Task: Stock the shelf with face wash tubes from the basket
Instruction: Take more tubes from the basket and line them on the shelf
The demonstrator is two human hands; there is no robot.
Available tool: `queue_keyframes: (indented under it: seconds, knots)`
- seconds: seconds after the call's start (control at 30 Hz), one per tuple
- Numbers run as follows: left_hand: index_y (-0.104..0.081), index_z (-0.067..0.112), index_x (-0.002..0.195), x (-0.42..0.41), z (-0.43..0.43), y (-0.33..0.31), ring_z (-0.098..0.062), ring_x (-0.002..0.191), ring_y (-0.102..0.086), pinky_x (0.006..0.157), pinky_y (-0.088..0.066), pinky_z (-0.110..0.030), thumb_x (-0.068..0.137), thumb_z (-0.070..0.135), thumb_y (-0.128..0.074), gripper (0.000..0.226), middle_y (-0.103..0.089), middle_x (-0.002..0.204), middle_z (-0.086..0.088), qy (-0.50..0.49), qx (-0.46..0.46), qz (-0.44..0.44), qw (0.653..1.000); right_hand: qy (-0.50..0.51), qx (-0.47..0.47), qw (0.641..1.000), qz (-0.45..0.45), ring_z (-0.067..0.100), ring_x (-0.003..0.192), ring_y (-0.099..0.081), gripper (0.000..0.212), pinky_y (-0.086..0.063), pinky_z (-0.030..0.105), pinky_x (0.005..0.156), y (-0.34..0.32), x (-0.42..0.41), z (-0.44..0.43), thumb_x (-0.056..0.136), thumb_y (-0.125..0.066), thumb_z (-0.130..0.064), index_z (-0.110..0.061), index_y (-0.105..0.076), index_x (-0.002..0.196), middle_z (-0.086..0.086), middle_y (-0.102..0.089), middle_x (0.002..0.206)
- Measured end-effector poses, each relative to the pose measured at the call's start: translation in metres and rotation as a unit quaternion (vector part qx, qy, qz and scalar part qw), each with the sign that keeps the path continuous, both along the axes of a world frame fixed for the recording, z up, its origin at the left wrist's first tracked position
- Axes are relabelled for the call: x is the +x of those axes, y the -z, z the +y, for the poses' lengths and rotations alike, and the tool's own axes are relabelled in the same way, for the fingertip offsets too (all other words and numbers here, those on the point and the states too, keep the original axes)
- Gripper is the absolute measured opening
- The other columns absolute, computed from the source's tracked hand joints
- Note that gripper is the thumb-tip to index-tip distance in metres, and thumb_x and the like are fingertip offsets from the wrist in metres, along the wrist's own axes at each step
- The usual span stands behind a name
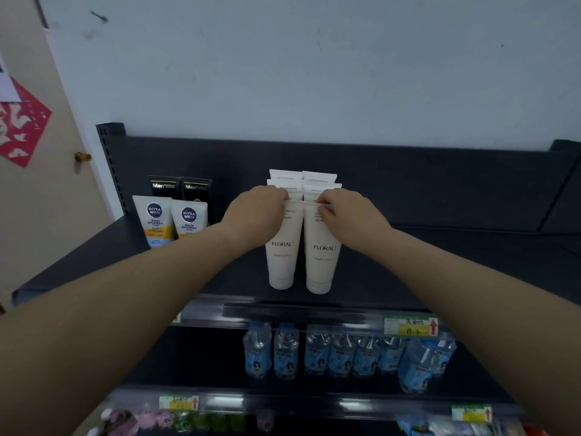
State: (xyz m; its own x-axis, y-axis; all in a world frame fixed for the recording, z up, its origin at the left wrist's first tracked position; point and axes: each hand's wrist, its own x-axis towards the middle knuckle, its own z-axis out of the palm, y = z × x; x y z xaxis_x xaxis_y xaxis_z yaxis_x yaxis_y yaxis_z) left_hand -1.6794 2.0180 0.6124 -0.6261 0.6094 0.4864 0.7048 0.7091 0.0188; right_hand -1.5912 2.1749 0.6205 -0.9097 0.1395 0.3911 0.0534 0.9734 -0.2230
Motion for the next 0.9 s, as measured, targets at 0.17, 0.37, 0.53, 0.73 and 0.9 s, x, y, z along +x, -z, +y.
queue_keyframes:
  seconds: [0.17, 0.37, 0.53, 0.73, 0.9]
  knots:
    - [-0.05, 0.011, 0.129, 0.009, -0.004, 0.004, -0.024, 0.112, -0.051, 0.091, -0.045, -0.037, 0.095, 0.014, -0.042, 0.035, -0.053, 0.128, -0.006, 0.021, -0.007, 0.008, 1.0, -0.006, 0.025, 1.0, 0.011, 0.023, 0.096, -0.059, 0.027, -0.05, 0.04, 0.084, 0.0, 0.004, -0.006, 0.099, -0.039, -0.024, -0.012, -0.059, 0.112, 0.003, -0.059, 0.112]
    - [-0.041, 0.01, 0.139, 0.02, -0.014, 0.0, -0.023, 0.131, -0.04, 0.107, -0.032, -0.034, 0.094, 0.012, -0.046, 0.045, -0.044, 0.142, -0.007, 0.031, -0.012, 0.048, 0.998, -0.03, 0.074, 0.997, 0.021, 0.018, 0.131, -0.042, 0.04, -0.034, 0.032, 0.106, -0.001, 0.007, -0.013, 0.098, -0.041, -0.025, -0.014, -0.046, 0.136, 0.001, -0.042, 0.145]
    - [-0.046, 0.006, 0.135, 0.033, -0.025, 0.0, -0.029, 0.128, -0.045, 0.105, -0.035, -0.04, 0.09, 0.011, -0.052, 0.046, -0.049, 0.137, -0.012, 0.031, -0.011, 0.093, 0.995, -0.037, 0.115, 0.992, 0.046, 0.02, 0.142, -0.026, 0.051, -0.023, 0.035, 0.115, 0.002, 0.015, -0.027, 0.097, -0.044, -0.031, -0.015, -0.034, 0.145, 0.004, -0.026, 0.156]
    - [-0.029, 0.011, 0.146, 0.046, -0.044, 0.006, -0.025, 0.143, -0.024, 0.116, -0.02, -0.04, 0.095, 0.023, -0.046, 0.055, -0.029, 0.154, -0.01, -0.008, -0.041, 0.102, 0.994, -0.04, 0.123, 0.991, 0.041, 0.02, 0.147, -0.011, 0.062, -0.012, 0.037, 0.12, 0.008, 0.024, -0.053, 0.098, -0.043, -0.033, -0.016, -0.017, 0.151, 0.004, -0.01, 0.16]
    - [-0.026, 0.01, 0.148, 0.061, -0.072, 0.011, -0.026, 0.144, -0.021, 0.116, -0.018, -0.042, 0.095, 0.027, -0.046, 0.059, -0.025, 0.155, -0.011, -0.041, -0.041, 0.101, 0.993, -0.041, 0.118, 0.991, 0.039, 0.021, 0.148, -0.009, 0.068, -0.011, 0.039, 0.12, 0.016, 0.03, -0.081, 0.097, -0.043, -0.036, -0.017, -0.01, 0.152, 0.005, -0.006, 0.161]
